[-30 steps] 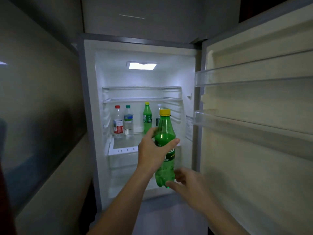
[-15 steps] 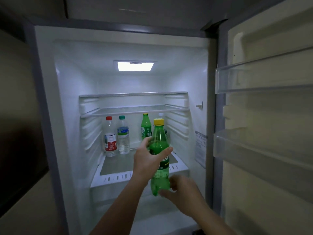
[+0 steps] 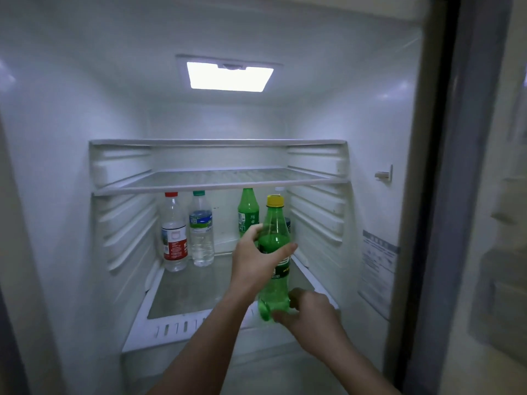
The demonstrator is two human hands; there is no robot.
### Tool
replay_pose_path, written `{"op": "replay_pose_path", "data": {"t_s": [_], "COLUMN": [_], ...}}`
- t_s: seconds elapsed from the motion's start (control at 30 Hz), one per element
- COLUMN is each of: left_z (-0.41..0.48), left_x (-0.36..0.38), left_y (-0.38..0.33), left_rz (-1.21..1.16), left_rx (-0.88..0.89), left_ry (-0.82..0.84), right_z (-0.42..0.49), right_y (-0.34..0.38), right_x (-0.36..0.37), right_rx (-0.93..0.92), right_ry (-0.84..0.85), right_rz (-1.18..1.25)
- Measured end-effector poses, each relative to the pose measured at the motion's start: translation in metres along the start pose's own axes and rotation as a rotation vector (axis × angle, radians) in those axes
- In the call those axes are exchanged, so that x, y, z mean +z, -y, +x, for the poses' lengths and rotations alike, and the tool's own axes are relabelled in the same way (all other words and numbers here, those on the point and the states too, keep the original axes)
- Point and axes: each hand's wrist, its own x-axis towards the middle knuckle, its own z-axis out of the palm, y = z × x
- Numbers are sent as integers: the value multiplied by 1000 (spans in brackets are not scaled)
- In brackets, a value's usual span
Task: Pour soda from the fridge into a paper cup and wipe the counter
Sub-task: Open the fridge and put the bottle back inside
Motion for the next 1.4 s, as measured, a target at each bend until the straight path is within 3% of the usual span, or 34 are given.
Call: {"op": "replay_pose_path", "data": {"t_s": [0.53, 0.87, 1.07, 1.27, 1.4], "left_z": [107, 110, 99, 58, 25], "left_x": [17, 20, 10, -23, -39], "left_y": [58, 65, 58, 66, 82], "left_rz": [14, 49, 48, 222, 599], "left_rx": [10, 11, -100, -226, -146], "left_ry": [-19, -19, 74, 224, 196], "right_z": [108, 118, 103, 72, 55], "right_y": [-19, -23, -16, -15, -11], "right_x": [40, 47, 42, 27, 21], "right_rx": [45, 57, -24, -107, -130], "right_ry": [-66, -54, -68, -92, -76], "right_rz": [62, -10, -174, -227, -285]}}
